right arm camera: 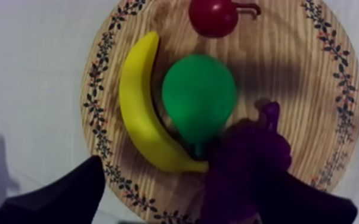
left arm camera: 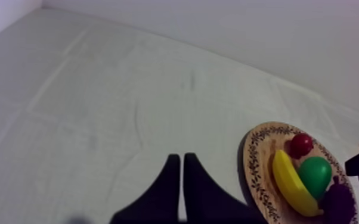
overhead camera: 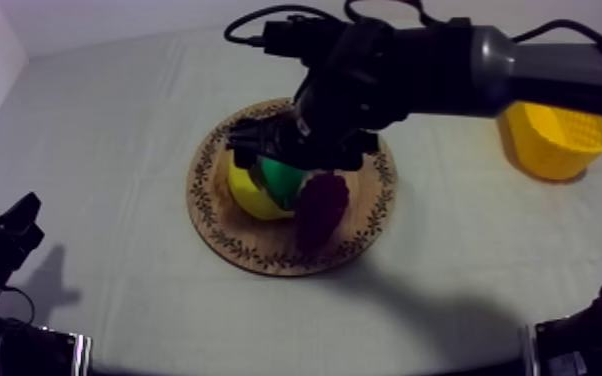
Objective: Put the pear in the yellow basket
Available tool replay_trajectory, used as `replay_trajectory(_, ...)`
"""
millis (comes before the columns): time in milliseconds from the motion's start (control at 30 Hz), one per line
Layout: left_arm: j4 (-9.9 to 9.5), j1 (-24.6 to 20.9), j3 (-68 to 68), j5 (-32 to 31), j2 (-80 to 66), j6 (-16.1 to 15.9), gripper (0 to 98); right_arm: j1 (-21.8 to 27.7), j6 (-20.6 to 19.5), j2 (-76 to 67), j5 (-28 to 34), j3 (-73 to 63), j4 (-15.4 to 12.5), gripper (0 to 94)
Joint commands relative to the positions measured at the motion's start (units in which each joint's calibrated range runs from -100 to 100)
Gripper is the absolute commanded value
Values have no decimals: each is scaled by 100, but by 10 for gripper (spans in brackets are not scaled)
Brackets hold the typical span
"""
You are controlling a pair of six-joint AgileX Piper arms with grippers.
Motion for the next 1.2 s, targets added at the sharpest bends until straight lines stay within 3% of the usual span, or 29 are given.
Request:
replay_trajectory(0,-2,1,2,1,0,-2,1,19,19,126,42,-110,27,761)
replay_trajectory(267,-2,1,2,1,0,-2,1,101,16,599,40,-388,148,793)
replay_trajectory(1167,-2,1,2,1,0,0,1,184,104,1376,26,-904,127,853)
